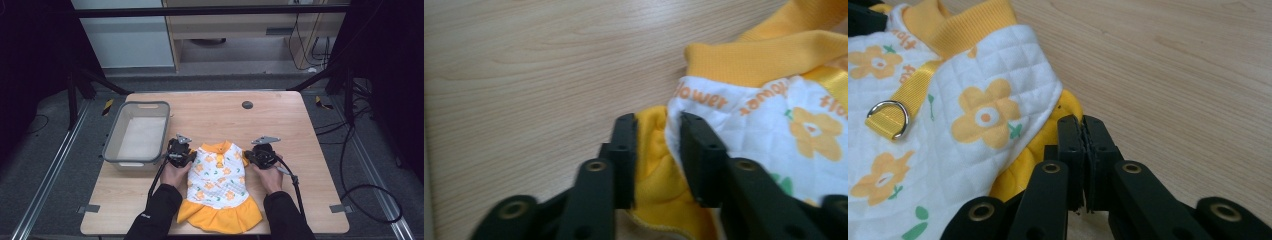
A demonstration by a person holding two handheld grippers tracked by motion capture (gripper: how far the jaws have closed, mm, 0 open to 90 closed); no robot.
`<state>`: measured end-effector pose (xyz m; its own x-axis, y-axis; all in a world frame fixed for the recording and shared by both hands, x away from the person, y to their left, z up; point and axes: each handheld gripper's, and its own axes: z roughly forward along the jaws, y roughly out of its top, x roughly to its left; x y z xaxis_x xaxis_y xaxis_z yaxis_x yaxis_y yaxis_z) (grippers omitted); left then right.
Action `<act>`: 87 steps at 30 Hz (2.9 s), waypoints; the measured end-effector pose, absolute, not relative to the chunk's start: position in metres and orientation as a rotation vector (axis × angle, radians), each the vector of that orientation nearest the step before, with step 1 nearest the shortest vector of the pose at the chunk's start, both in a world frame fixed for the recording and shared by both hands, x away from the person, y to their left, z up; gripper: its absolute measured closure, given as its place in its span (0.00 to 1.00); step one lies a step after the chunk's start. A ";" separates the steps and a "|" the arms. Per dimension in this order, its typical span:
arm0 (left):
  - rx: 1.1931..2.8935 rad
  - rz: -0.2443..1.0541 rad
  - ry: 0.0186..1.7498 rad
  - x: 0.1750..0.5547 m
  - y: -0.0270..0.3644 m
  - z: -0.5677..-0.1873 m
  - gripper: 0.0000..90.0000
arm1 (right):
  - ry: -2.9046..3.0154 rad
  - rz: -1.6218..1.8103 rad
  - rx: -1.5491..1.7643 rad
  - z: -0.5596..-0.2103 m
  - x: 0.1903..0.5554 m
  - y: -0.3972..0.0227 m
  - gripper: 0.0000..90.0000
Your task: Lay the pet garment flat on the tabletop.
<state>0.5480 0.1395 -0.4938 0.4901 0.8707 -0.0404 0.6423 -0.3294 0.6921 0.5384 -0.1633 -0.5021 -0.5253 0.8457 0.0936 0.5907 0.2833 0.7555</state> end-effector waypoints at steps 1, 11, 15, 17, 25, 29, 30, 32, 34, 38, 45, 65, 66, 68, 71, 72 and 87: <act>2.083 0.450 1.240 0.548 0.140 -0.494 0.86 | 2.232 1.097 1.305 -0.502 0.538 -0.163 0.98; 1.969 0.558 1.168 0.545 0.142 -0.457 0.91 | 2.122 1.217 1.153 -0.462 0.527 -0.163 0.98; 1.933 0.620 1.138 0.552 0.137 -0.435 0.91 | 2.022 1.218 1.129 -0.445 0.533 -0.163 0.98; 1.909 0.634 1.144 0.559 0.136 -0.428 0.91 | 1.978 1.211 1.145 -0.441 0.538 -0.164 0.98; 1.855 0.546 1.243 0.584 0.133 -0.434 0.69 | 1.902 1.107 1.266 -0.445 0.561 -0.166 0.81; 1.874 0.547 1.191 0.572 0.138 -0.428 0.62 | 1.898 1.130 1.284 -0.440 0.557 -0.180 0.75; 1.869 0.552 1.185 0.569 0.140 -0.425 0.61 | 1.899 1.136 1.278 -0.439 0.556 -0.182 0.75; 1.863 0.552 1.159 0.563 0.144 -0.419 0.59 | 1.912 1.156 1.263 -0.433 0.550 -0.186 0.73; 1.860 0.511 1.137 0.556 0.149 -0.411 0.56 | 1.925 1.178 1.232 -0.427 0.543 -0.188 0.71; 1.878 0.502 1.069 0.536 0.159 -0.398 0.53 | 1.955 1.249 1.201 -0.415 0.527 -0.195 0.68; 1.919 0.488 0.999 0.498 0.173 -0.395 0.51 | 2.033 1.304 1.146 -0.407 0.487 -0.198 0.60; 2.067 0.400 1.003 0.422 0.198 -0.462 0.55 | 2.249 1.233 1.159 -0.463 0.409 -0.201 0.57; 2.086 0.386 1.011 0.419 0.197 -0.468 0.56 | 2.265 1.225 1.177 -0.470 0.404 -0.202 0.58; 2.095 0.375 1.016 0.418 0.196 -0.470 0.57 | 2.279 1.214 1.173 -0.474 0.402 -0.202 0.58; 2.123 0.345 1.018 0.415 0.191 -0.476 0.60 | 2.319 1.189 1.166 -0.484 0.397 -0.197 0.60; 2.123 0.345 1.018 0.415 0.191 -0.476 0.60 | 2.319 1.189 1.166 -0.484 0.397 -0.197 0.60; 2.241 0.318 1.082 0.416 0.181 -0.488 0.94 | 2.441 1.057 1.171 -0.499 0.399 -0.180 0.94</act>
